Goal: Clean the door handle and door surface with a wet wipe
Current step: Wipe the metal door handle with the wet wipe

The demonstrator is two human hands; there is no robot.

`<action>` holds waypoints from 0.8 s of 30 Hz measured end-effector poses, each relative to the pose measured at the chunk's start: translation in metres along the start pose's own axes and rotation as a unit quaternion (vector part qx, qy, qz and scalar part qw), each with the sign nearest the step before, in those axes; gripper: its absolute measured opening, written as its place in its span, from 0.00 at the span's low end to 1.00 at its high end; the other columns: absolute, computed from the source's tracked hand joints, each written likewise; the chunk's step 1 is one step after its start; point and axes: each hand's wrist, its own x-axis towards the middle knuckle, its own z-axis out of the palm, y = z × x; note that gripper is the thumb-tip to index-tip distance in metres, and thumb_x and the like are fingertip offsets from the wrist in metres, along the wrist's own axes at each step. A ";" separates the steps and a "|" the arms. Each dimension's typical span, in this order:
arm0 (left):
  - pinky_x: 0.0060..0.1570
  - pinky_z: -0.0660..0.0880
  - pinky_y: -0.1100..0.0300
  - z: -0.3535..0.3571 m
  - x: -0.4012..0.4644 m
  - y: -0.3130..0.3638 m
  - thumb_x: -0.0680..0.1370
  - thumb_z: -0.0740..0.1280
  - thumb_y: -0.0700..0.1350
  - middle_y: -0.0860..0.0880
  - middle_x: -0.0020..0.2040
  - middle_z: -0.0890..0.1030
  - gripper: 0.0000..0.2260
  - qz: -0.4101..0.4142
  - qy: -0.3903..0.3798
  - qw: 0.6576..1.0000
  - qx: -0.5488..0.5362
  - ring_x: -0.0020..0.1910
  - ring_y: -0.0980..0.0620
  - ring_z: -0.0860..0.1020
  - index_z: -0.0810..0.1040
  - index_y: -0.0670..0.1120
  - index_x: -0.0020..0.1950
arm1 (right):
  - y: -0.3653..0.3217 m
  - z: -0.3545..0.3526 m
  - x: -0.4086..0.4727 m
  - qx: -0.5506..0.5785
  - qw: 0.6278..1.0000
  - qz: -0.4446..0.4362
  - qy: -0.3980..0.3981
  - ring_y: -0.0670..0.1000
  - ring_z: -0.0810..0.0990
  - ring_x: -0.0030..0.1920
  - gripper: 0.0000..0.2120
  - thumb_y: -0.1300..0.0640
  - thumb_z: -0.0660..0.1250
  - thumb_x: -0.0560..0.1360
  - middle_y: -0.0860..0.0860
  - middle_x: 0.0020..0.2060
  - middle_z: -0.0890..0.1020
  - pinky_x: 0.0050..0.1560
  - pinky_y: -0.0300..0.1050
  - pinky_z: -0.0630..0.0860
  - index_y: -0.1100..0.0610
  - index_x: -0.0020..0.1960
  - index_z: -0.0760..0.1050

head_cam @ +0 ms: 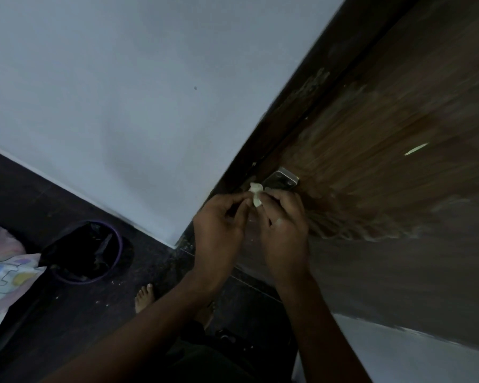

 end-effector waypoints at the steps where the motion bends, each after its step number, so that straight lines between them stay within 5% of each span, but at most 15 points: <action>1: 0.50 0.81 0.56 0.001 0.000 -0.002 0.78 0.72 0.44 0.58 0.49 0.85 0.08 0.000 -0.004 1.000 0.003 0.50 0.60 0.82 0.86 0.51 0.56 | -0.002 0.001 -0.002 -0.010 1.000 0.002 -0.004 0.55 0.81 0.50 0.07 0.64 0.69 0.77 0.57 0.49 0.83 0.53 0.47 0.80 0.63 0.54 0.83; 12: 0.49 0.74 0.72 0.003 0.000 -0.004 0.76 0.74 0.46 0.60 0.47 0.85 0.08 0.038 0.001 0.998 0.052 0.47 0.64 0.82 0.86 0.55 0.54 | -0.005 -0.008 -0.006 -0.022 0.998 0.052 -0.022 0.56 0.81 0.48 0.08 0.65 0.73 0.74 0.57 0.46 0.82 0.51 0.49 0.80 0.63 0.53 0.83; 16: 0.52 0.78 0.65 0.003 0.002 -0.004 0.76 0.73 0.45 0.59 0.48 0.85 0.07 0.019 0.000 0.999 0.049 0.49 0.63 0.82 0.86 0.53 0.53 | 0.002 -0.018 -0.019 -0.020 0.993 0.099 -0.059 0.55 0.79 0.53 0.16 0.67 0.71 0.73 0.57 0.50 0.80 0.54 0.48 0.79 0.63 0.61 0.80; 19: 0.52 0.77 0.66 0.004 0.002 -0.002 0.76 0.73 0.44 0.57 0.49 0.85 0.07 0.037 -0.010 0.997 0.066 0.49 0.62 0.82 0.86 0.51 0.53 | 0.010 -0.024 -0.019 -0.032 0.980 0.162 -0.112 0.55 0.74 0.59 0.20 0.67 0.69 0.75 0.53 0.57 0.77 0.58 0.48 0.77 0.60 0.66 0.77; 24: 0.51 0.75 0.72 0.005 0.004 0.000 0.76 0.74 0.43 0.55 0.48 0.86 0.08 0.056 -0.018 0.995 0.083 0.48 0.60 0.82 0.87 0.49 0.54 | -0.002 -0.014 -0.001 -0.082 0.973 0.146 -0.160 0.57 0.72 0.60 0.19 0.63 0.67 0.76 0.54 0.58 0.78 0.57 0.52 0.74 0.58 0.67 0.76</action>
